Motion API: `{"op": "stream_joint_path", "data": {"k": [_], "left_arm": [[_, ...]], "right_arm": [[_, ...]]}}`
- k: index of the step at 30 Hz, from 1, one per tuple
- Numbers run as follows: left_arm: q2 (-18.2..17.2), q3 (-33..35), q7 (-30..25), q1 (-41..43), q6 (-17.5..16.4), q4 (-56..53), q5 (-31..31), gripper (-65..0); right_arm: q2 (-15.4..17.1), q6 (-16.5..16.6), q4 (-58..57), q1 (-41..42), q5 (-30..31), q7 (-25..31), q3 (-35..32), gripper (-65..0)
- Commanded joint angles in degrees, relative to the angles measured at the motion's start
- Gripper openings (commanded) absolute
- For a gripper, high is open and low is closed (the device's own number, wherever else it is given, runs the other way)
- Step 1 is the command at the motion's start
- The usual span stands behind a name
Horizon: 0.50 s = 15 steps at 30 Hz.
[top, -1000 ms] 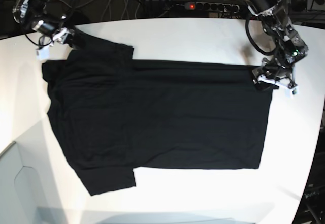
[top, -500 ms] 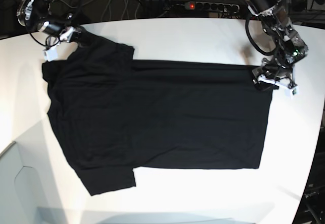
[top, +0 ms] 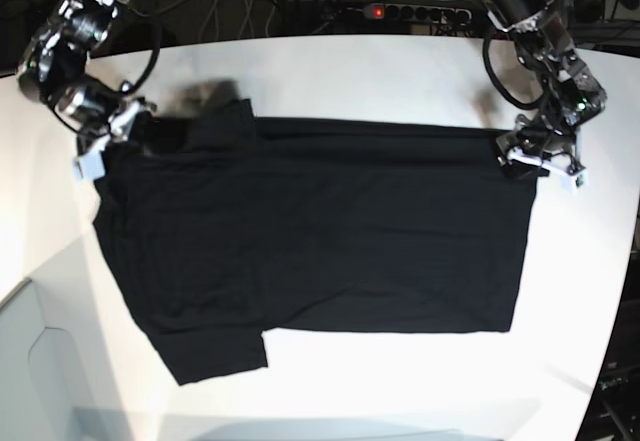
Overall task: Fold the T-shirt properly
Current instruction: 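Press the folded side flat with the right gripper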
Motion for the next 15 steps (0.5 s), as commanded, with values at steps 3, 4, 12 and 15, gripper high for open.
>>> {"op": "stream_joint_path", "data": {"k": [3,4,12,15], "left_arm": [[-0.5,0.0,0.0,-0.3,0.2,0.9,-0.2,-21.9],[-0.5,0.0,0.0,-0.2,0.2,0.9,-0.2,-21.9],[-0.5,0.0,0.1,-0.1,0.2,0.7,-0.1,-21.9],[-0.5,0.0,0.1,-0.3,0.2,0.4,0.1,-21.9]], "right_arm": [[-0.7,-2.0,-0.3,3.8,0.9,0.2,-1.1,-65.0],[-1.0,-2.5,-1.0,5.2,0.9,0.2,-2.0,-65.0],[-1.0,-3.0,-13.7,13.3,0.7,4.4,-9.5,-65.0],[-0.1,-3.0,-17.7,15.5,0.7,8.0,-12.7,-65.0]]}}
